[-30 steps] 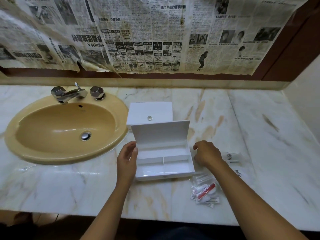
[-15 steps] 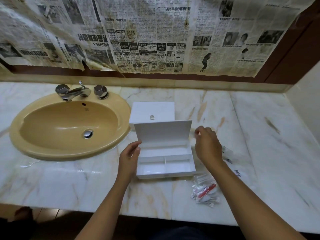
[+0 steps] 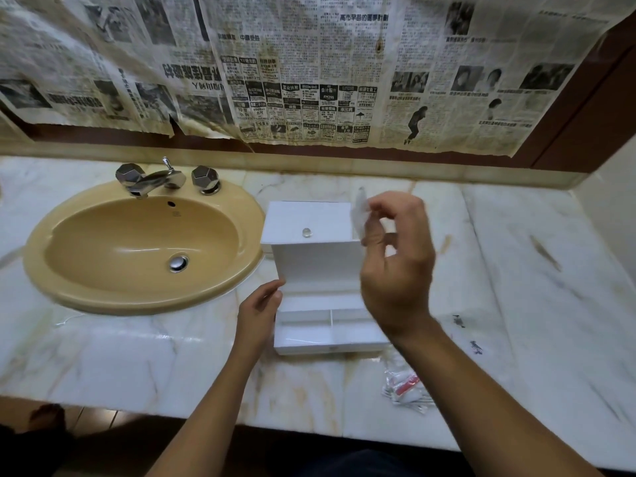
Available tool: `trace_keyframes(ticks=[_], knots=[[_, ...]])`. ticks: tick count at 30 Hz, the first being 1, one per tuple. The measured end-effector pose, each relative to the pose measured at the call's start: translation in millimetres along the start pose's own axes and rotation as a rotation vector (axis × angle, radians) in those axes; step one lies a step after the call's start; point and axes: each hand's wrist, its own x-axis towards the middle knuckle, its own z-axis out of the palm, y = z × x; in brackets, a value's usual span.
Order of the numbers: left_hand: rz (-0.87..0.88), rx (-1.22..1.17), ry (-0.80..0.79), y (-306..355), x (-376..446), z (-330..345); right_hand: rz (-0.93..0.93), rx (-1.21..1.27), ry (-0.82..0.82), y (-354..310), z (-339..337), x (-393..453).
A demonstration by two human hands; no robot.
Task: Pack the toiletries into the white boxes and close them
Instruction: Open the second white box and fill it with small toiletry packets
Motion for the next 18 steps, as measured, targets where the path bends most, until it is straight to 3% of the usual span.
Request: trace_keyframes(ticks=[6,12,18], knots=[[0.020,0.039,0.001,-1,1,-1,-0.067,0.051,-0.221,1,25,-42],[0.025,0.030,-0.003,-2,0,0,0.029,-0.241,-0.569,56,52,-76],[0.020,0.026,0.000,-4,1,-1,0.162,-0.391,-0.815,85,65,-100]])
